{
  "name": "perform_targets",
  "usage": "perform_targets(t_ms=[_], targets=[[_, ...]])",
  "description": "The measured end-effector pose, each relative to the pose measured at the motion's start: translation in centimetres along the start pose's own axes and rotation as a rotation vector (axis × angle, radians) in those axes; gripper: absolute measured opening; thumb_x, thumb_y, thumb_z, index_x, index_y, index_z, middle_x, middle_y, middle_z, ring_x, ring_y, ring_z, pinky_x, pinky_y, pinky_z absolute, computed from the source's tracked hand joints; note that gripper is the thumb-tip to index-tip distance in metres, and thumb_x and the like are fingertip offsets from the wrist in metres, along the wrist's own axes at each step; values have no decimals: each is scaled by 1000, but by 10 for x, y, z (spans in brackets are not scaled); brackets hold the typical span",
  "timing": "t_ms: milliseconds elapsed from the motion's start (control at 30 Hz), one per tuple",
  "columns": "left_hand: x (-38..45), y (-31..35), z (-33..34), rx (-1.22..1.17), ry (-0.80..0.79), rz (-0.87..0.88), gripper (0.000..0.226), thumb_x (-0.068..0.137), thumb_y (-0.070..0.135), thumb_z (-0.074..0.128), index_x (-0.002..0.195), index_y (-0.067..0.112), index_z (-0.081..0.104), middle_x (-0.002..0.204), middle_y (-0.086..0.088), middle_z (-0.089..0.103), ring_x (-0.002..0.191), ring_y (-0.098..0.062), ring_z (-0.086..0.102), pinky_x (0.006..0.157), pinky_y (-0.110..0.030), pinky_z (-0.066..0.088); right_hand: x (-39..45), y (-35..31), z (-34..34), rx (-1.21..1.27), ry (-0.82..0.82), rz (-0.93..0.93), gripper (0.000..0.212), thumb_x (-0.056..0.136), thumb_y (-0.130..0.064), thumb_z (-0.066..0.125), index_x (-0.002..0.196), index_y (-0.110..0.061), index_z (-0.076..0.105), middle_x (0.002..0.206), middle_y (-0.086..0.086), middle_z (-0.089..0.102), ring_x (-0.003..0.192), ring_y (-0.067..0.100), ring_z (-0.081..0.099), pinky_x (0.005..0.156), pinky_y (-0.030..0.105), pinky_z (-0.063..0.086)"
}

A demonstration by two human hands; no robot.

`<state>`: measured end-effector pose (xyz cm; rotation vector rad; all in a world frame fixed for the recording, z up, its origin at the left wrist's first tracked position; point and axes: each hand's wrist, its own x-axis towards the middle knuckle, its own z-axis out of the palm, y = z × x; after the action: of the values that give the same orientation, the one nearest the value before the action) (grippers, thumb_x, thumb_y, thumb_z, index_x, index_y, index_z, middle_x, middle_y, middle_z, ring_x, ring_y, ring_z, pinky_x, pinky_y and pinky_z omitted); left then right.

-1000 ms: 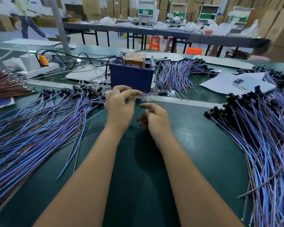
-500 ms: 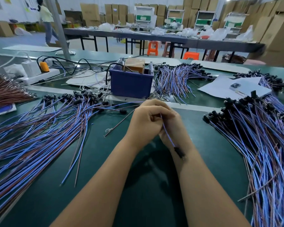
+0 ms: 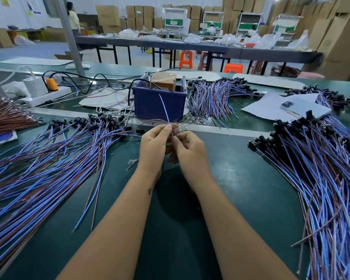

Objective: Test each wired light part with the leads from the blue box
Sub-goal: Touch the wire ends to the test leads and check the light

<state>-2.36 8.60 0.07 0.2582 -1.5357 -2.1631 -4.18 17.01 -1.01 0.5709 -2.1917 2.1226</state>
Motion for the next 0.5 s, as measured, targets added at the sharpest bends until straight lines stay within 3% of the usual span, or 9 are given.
perform_targets(t_ms=[100, 233, 367, 500], targets=[[-2, 5, -3, -21, -15, -36, 14, 95, 14, 59, 93, 7, 70, 57, 4, 59, 35, -5, 48, 33, -12, 33, -3, -6, 3, 441, -151, 255, 22, 100, -13, 49, 81, -8, 59, 61, 4, 66, 48, 14, 60, 49, 26, 53], [0, 7, -8, 2, -2, -69, 19, 94, 13, 58, 81, 12, 73, 58, 3, 59, 39, -8, 49, 34, -14, 36, -3, -11, -6, 496, -337, 346, 27, 101, -18, 46, 87, -4, 63, 73, 12, 69, 59, 20, 64, 59, 27, 54], [0, 3, -5, 75, -91, -100, 23, 94, 9, 55, 73, 12, 64, 50, 5, 50, 38, -7, 42, 37, -15, 34, -1, -8, -4, 395, -159, 301, 33, 101, -24, 47, 86, -3, 68, 75, 12, 67, 63, 21, 59, 60, 26, 49], [-1, 0, -2, 239, -181, 17, 18, 96, 5, 53, 87, 7, 68, 71, -3, 61, 58, -8, 54, 52, -20, 46, 1, -7, -4, 430, 14, 293, 37, 100, -25, 50, 75, -9, 72, 64, 6, 68, 55, 14, 62, 49, 21, 48]])
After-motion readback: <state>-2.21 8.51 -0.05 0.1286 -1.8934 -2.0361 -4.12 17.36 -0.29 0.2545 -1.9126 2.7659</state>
